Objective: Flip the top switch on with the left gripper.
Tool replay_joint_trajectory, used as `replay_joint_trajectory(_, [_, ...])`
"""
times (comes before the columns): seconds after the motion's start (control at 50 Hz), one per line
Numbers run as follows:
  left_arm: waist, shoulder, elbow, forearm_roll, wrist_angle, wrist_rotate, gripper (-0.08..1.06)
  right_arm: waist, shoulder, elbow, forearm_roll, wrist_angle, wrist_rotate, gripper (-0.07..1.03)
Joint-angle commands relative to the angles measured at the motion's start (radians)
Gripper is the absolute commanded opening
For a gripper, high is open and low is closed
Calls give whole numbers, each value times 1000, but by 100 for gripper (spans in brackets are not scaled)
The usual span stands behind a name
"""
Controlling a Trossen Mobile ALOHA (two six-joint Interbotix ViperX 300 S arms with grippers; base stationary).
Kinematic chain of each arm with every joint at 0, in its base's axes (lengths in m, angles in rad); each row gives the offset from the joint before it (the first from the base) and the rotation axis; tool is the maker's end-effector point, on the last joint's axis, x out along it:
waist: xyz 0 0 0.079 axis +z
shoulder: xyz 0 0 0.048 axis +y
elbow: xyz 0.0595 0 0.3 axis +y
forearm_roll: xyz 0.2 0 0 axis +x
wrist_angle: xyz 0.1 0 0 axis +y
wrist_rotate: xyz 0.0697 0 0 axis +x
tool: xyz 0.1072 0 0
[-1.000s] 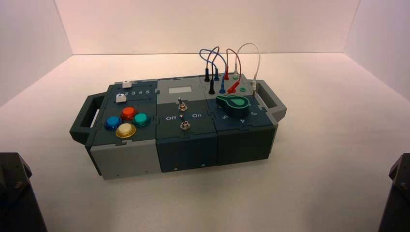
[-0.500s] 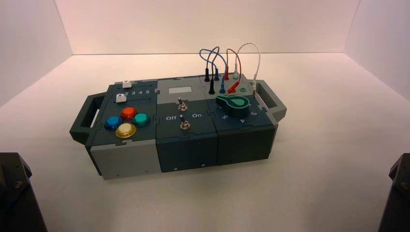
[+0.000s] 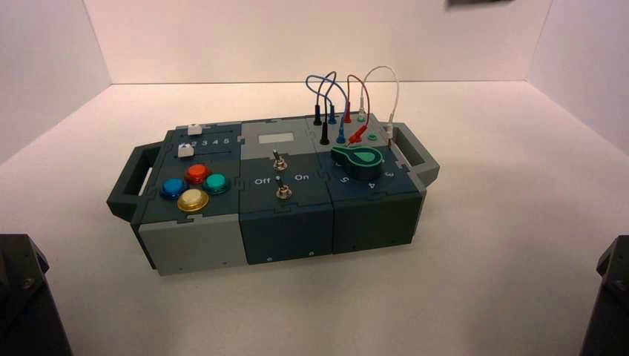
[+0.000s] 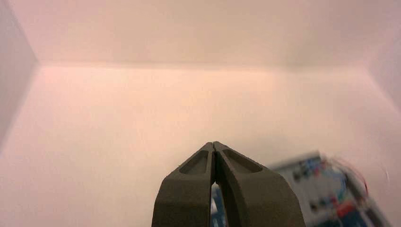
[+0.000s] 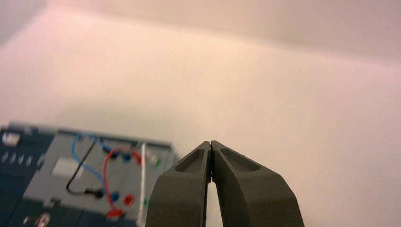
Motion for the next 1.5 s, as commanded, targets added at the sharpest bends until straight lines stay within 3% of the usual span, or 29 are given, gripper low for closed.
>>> replay_joint_trajectory(0.02, [-52,78,-78,-6,118,-9,-3,14,109,-64,67,54,2,-2])
replay_joint_trajectory(0.26, [-163,195,-89,-77,176,-14,-3,41,308,-115,123,115,0,-2])
replay_joint_trajectory(0.52, [-229,284,-74,-118,186,-26,-3,110,466,-186,161,164,0,-2])
replay_joint_trajectory(1.04, [-287,423,-100,-135,190,-40,-3,117,623,-293,163,324,-5,-2])
replay_joint_trajectory(1.5, [-407,571,-152,-155,232,-121,-3,118,647,-313,163,367,-11,-2])
